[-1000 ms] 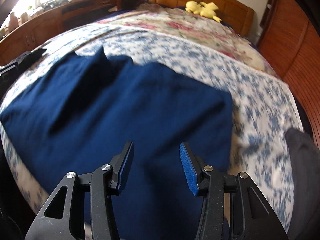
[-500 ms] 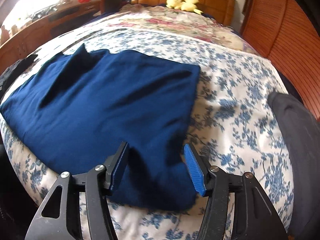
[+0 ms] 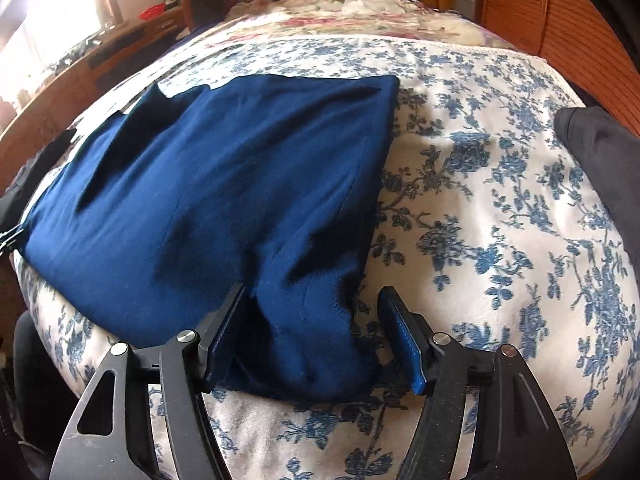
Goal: Fold large clothes
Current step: 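Release the folded jacket with the right gripper and pull back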
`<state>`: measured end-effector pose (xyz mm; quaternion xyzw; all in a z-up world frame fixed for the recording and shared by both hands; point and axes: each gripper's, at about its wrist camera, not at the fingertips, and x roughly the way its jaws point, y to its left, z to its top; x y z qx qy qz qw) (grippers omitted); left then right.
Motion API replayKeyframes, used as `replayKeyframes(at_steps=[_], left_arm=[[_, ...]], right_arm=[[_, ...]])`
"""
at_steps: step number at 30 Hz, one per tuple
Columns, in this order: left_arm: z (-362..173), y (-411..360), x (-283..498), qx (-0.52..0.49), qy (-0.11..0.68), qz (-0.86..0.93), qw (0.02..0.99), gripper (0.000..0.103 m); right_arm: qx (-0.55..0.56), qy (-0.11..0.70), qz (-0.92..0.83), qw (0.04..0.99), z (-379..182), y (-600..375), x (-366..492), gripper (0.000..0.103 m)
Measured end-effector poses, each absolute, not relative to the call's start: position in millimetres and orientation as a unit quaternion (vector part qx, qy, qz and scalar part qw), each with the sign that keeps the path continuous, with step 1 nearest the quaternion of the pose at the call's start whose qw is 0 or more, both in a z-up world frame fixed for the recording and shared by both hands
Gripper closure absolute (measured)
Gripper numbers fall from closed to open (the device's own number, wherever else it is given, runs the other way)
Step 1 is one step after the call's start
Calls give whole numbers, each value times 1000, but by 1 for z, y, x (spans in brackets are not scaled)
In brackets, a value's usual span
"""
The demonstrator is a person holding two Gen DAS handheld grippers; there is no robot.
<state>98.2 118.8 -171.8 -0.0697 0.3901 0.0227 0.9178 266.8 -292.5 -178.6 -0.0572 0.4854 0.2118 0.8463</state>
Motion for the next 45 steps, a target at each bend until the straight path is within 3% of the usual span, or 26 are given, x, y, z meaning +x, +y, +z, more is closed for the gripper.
replayKeyframes(at_steps=[1,3,4,6,9,11,17,20,23,29,35,45], left_arm=[[-172,119,98,-73,391,23,917,54],[-172,119,97,-80,393,24,916,54],[-172,119,97,-81,393,24,916,54],[-174,120,98,-82,395,23,915,54],[-173,122,99,-88,399,20,913,54],[-172,122,99,-86,401,22,912,54],[-174,123,99,-83,399,19,913,54],[-175,122,99,-79,400,20,913,54],[-175,121,99,-78,400,20,913,54],[-176,117,95,-67,400,22,914,54],[-178,116,93,-67,396,25,916,54],[-178,118,93,-70,395,21,916,54]], right_arm=[[-57,485,215,845,-179,-291,266,35],[-65,483,223,844,-179,-287,263,49],[-66,482,232,842,-178,-285,261,50],[-68,481,243,839,-178,-283,260,71],[-68,451,254,853,-163,-286,252,88],[-59,427,261,864,-145,-292,240,89],[-85,425,258,863,-135,-289,215,89],[-94,435,240,863,-145,-287,217,82],[-84,440,225,865,-143,-291,224,67],[-103,420,192,881,-119,-295,222,59],[-100,375,228,893,-95,-270,211,59],[-116,400,320,851,-138,-168,209,59]])
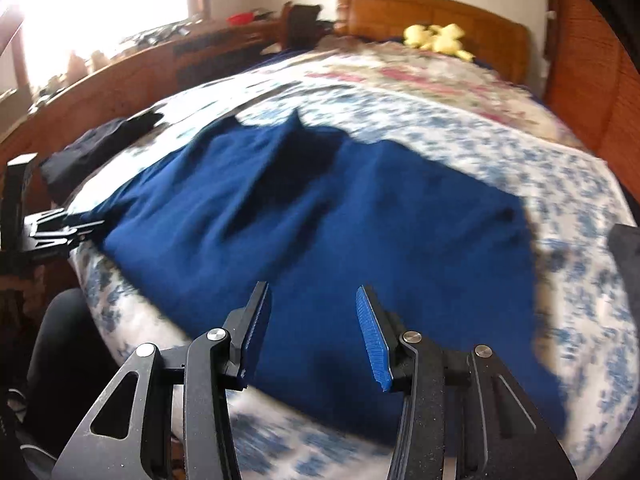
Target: Fold large clothes
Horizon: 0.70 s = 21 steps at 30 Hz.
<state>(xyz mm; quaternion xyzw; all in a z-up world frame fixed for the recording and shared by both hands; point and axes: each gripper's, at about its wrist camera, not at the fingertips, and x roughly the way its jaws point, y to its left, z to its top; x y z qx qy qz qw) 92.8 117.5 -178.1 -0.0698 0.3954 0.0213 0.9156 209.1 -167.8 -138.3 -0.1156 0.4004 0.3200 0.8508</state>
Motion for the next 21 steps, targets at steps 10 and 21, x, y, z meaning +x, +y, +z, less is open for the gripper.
replayKeyframes(at_steps=[10,21], left_arm=[[-176,115,97,-88,399,0,913,76],[-97,71,111,-21,323,-11,946,95]], right_arm=[[-123,420,327,838,-171,-137,208,58],[-98,385,324,858,-131,-165,197,59]])
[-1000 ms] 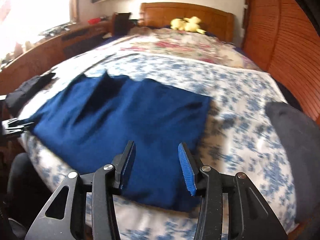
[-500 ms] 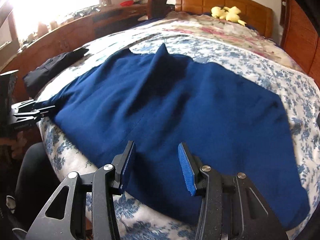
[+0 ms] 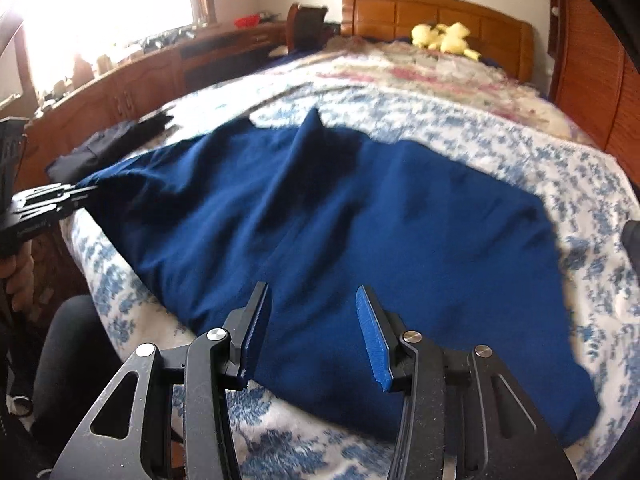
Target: Fold large clothes
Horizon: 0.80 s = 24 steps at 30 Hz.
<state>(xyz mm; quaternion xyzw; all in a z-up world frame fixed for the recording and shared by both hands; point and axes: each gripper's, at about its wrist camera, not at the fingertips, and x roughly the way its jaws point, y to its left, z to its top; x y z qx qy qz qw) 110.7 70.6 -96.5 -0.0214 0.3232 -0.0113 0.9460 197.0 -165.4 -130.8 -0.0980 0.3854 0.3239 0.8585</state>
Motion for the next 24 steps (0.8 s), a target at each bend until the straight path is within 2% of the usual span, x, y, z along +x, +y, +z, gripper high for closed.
replayKeyframes(at_steps=[10,17,24], left_arm=[[-55,-4,146,24,285,-76,955,97],[-41,-67,177,41,279,-127,951,99],[-27,-165,210,60,267,-209,939,99]], right_arm=[[-82,335,298,890,-79,-226,184,59],[-65,331,265,903,-72,-279,183,59],[-51,336,223,914,-73,-335,176,59]])
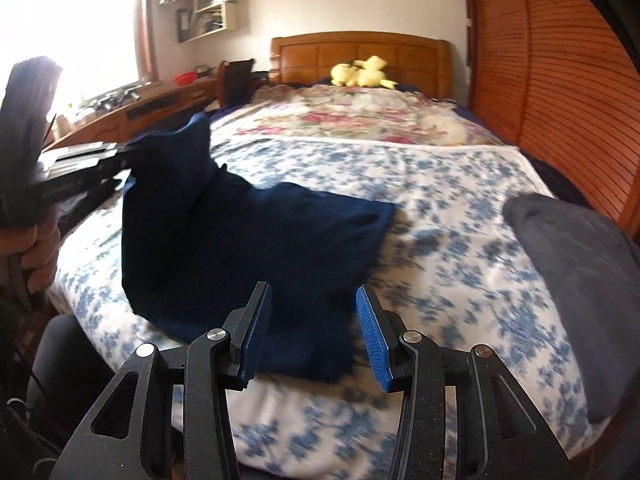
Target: Fold large clothes
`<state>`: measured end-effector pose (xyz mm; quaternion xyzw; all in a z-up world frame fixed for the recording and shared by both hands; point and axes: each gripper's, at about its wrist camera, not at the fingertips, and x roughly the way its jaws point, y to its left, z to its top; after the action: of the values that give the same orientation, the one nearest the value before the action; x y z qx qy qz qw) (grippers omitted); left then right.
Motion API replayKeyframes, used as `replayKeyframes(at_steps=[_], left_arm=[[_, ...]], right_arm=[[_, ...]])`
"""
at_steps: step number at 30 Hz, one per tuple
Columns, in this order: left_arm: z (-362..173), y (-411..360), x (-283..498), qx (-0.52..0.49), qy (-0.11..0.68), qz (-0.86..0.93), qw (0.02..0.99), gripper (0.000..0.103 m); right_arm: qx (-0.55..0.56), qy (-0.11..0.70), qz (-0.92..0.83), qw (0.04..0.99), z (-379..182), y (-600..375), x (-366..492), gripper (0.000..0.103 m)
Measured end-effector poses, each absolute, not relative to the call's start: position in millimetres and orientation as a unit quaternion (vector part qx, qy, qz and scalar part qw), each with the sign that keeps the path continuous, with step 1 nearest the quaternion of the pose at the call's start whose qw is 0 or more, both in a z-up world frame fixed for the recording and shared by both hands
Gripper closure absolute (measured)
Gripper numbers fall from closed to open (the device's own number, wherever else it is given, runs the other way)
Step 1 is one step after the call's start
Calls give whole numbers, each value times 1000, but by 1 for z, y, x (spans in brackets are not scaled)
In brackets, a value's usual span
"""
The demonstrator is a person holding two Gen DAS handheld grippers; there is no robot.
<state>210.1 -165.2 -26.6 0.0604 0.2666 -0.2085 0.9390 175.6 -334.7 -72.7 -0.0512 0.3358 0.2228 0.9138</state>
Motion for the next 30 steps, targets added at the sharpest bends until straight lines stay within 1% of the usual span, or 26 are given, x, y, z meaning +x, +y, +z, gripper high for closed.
replayKeyframes(at_steps=[5,8,10,11,12,14,15,18,24,30], left_arm=[[-52,-215,233,62,308,-235,920,97],[-58,-217,230,48,323,-249,912,95],[-52,-213,223,53,316,-247,915,93],[-50,-212,221,56,312,-244,917,89],[-46,-208,217,55,308,-242,919,84],[-37,-194,210,52,302,-236,922,82],[-36,-189,209,51,301,-233,923,78],[-33,-167,203,50,297,-221,928,72],[-37,-110,187,36,299,-190,934,67],[-47,-63,174,32,304,-162,938,63]], right_arm=[[-48,347,191,917,-76,-370,167,59],[-47,351,179,918,-78,-386,163,59],[-47,352,176,918,-79,-393,163,59],[-45,352,175,918,-80,-395,164,59],[-42,352,175,918,-80,-396,165,59],[-35,353,177,918,-81,-396,169,59],[-33,353,180,918,-82,-394,171,59],[-29,352,194,915,-82,-380,178,59],[-33,345,225,910,-79,-337,196,59],[-45,360,250,898,-90,-284,219,59]])
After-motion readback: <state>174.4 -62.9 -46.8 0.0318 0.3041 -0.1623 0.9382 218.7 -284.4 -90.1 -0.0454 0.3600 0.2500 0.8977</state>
